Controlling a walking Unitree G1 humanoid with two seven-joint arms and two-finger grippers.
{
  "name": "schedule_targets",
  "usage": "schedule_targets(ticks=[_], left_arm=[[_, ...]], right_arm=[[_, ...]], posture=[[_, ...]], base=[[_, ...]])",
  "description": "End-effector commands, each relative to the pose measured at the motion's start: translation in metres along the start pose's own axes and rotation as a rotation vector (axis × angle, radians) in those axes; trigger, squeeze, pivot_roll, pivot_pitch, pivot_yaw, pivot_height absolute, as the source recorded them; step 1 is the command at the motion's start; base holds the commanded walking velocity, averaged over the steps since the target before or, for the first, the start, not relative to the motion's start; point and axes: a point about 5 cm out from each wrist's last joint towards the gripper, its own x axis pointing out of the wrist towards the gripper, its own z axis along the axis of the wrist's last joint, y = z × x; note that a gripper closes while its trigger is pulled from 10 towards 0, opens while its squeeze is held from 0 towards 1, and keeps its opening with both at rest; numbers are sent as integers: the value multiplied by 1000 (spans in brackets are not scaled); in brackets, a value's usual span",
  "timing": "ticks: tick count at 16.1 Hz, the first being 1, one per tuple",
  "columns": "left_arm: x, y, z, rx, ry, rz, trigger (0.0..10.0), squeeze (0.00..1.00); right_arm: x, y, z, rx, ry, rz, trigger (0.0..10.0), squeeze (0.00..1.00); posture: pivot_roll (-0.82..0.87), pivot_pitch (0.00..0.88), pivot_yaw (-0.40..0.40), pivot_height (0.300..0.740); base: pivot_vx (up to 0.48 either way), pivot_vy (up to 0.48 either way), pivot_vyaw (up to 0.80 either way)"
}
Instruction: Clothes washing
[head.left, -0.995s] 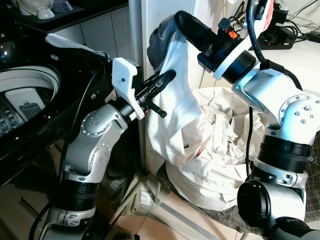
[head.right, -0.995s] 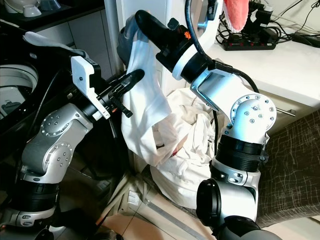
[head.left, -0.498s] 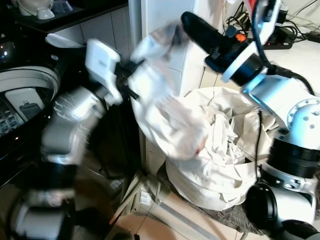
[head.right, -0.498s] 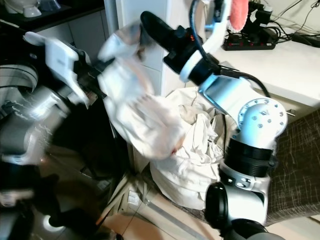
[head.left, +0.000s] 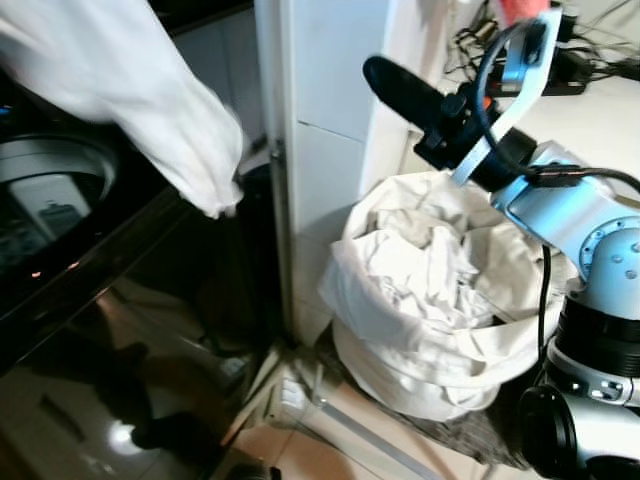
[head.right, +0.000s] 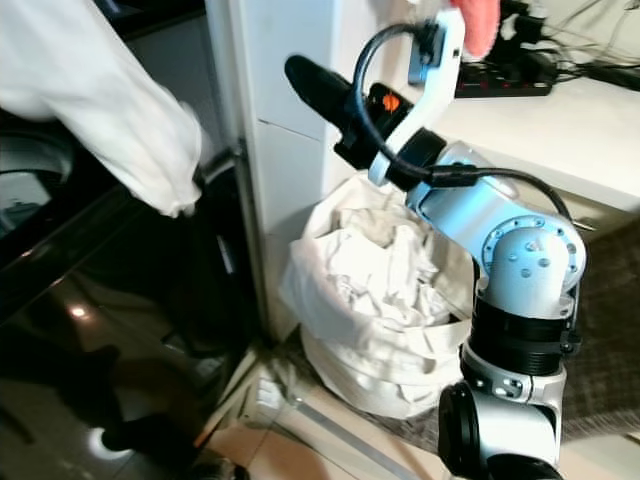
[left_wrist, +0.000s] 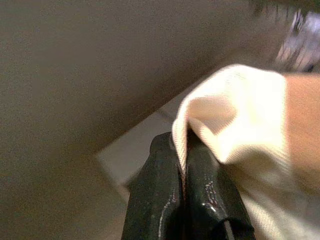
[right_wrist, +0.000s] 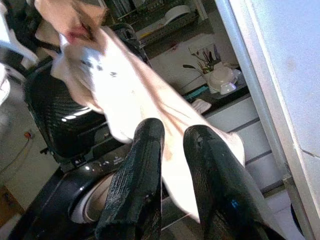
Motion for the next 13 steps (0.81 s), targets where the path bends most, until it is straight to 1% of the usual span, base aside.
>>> schedule_targets(ticks=[1, 2, 3, 4, 5, 6, 7, 8, 9, 10, 11, 12, 13], left_arm=[[-3, -16, -8, 102, 32, -39, 0, 0], [-7, -27, -18, 132, 77, -60, 0, 0], [-10, -36, -24, 148, 96, -85, 0, 0], [-21, -62, -36, 160, 145, -170, 0, 0], [-25, -70, -40, 148, 169, -211, 0, 0], [-34, -90, -47, 105, 219, -317, 0, 0], [-47, -110, -56, 40, 300, -429, 1882, 0], [-57, -122, -65, -9, 382, -515, 6588, 0], [-75, -137, -79, -67, 511, -624, 10000, 0], [-93, -145, -94, -138, 623, -711, 10000, 0], [-104, -147, -103, -171, 684, -766, 10000, 0], [-114, -145, -113, -203, 742, -810, 10000, 1000], [-119, -143, -118, -227, 773, -830, 10000, 1000]], right_arm=[[-2, 5, 1, -33, -11, 21, 10000, 0], [-3, 8, -3, -36, 0, 30, 10000, 0], [-3, 9, -7, -37, 12, 34, 10000, 0], [-3, 11, -16, -37, 44, 39, 10000, 0], [-3, 11, -18, -38, 52, 40, 10000, 0], [-3, 11, -24, -43, 78, 38, 10000, 0], [-3, 11, -30, -51, 104, 33, 10000, 0], [-3, 12, -34, -54, 119, 31, 10000, 0], [-3, 13, -39, -58, 142, 31, 10000, 0], [-4, 13, -44, -66, 166, 31, 10000, 0], [-5, 13, -45, -67, 175, 31, 10000, 0], [-6, 13, -46, -66, 180, 30, 10000, 0], [-6, 13, -47, -64, 185, 31, 10000, 0]], posture=[[-15, 0, 47, 740], [-19, 0, 48, 740], [-20, 0, 48, 740], [-21, 0, 45, 740], [-21, 0, 45, 740], [-22, 0, 45, 740], [-24, 0, 43, 740], [-26, 0, 45, 740], [-31, 0, 47, 740], [-31, 0, 47, 740], [-33, 0, 45, 740], [-31, 0, 44, 740], [-27, 0, 37, 740]], base=[[0, 0, 0], [0, 0, 0], [0, 0, 0], [0, 0, 0], [0, 0, 0], [0, 0, 0], [0, 0, 0], [0, 0, 0], [0, 0, 0], [0, 0, 0], [0, 0, 0], [0, 0, 0], [0, 0, 0]])
